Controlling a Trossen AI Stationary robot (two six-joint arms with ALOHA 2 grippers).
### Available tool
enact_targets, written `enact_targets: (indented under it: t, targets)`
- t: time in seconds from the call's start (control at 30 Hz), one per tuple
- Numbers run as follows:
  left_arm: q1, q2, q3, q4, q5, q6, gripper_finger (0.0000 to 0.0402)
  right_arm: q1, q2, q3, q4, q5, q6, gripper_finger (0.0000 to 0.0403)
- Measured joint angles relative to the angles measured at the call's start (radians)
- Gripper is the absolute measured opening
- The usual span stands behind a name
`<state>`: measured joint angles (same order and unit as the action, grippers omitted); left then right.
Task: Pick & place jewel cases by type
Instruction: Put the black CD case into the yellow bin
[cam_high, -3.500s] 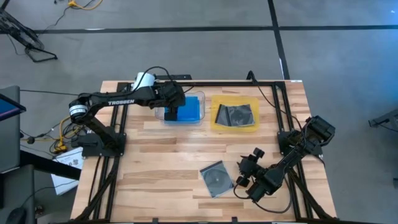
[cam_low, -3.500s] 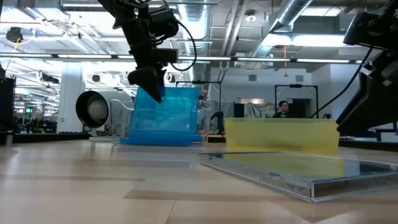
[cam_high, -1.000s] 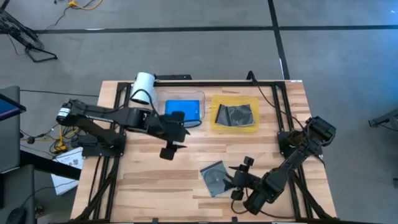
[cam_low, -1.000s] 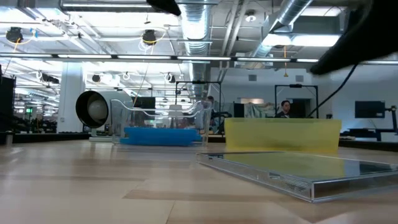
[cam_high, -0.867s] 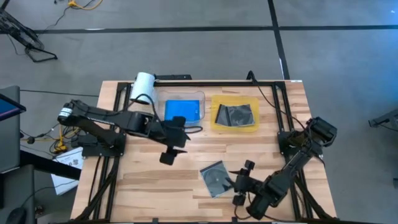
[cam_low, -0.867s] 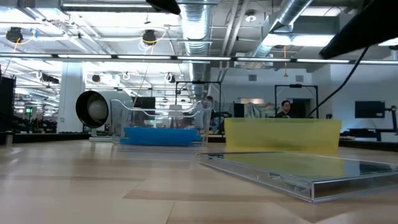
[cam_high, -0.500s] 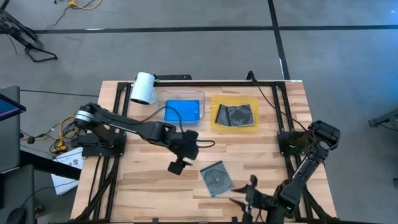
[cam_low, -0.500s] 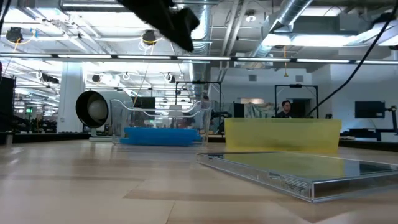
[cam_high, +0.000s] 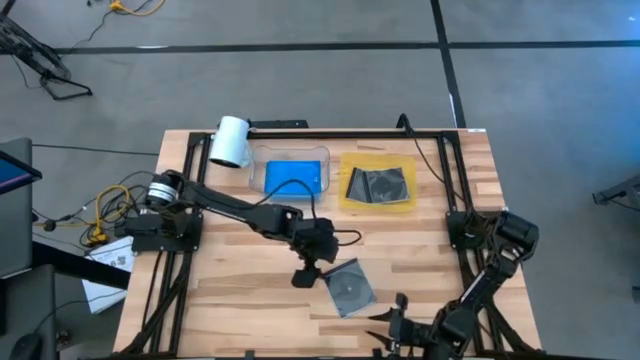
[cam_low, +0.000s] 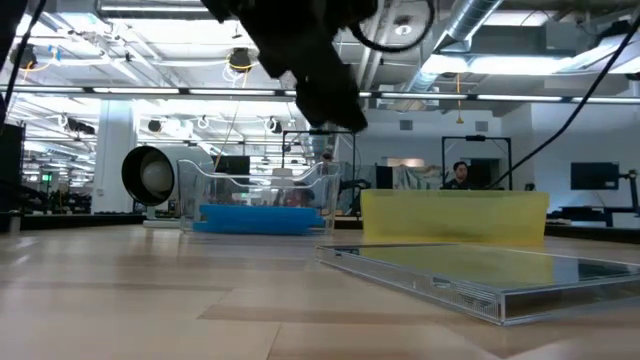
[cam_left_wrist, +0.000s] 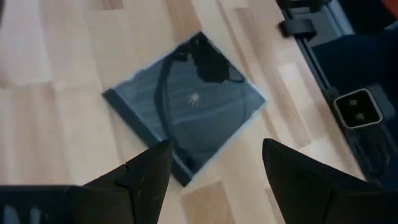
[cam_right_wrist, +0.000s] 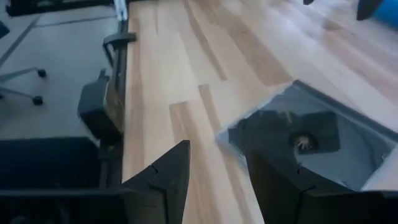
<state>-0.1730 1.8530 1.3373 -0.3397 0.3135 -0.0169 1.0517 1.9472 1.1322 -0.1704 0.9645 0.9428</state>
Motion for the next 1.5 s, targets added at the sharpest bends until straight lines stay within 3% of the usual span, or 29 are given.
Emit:
enact_targets:
  t: [0.3,0.53,0.83,1.2,1.5]
  targets:
    - [0.023,0.107,0.000,0.058,0.062,-0.077,0.0243,-0.005,0.013,0.000,-0.030,-0.082,0.056,0.0150]
    - [0.045,0.113,0.000,0.053,0.049,-0.076,0.0243,-0.026,0.025,-0.001,-0.094,-0.177,0.138,0.0150]
    - [0.056,0.134,-0.001,0.023,0.056,-0.076,0.0243,-0.031,0.029,0.000,-0.122,-0.200,0.191,0.0150]
    - [0.056,0.133,0.000,0.017,0.041,-0.057,0.0243,-0.070,0.082,-0.001,-0.142,-0.272,0.216,0.0149]
    - [0.057,0.178,0.002,0.009,-0.036,-0.105,0.0243,-0.103,0.087,0.000,-0.159,-0.291,0.209,0.0149]
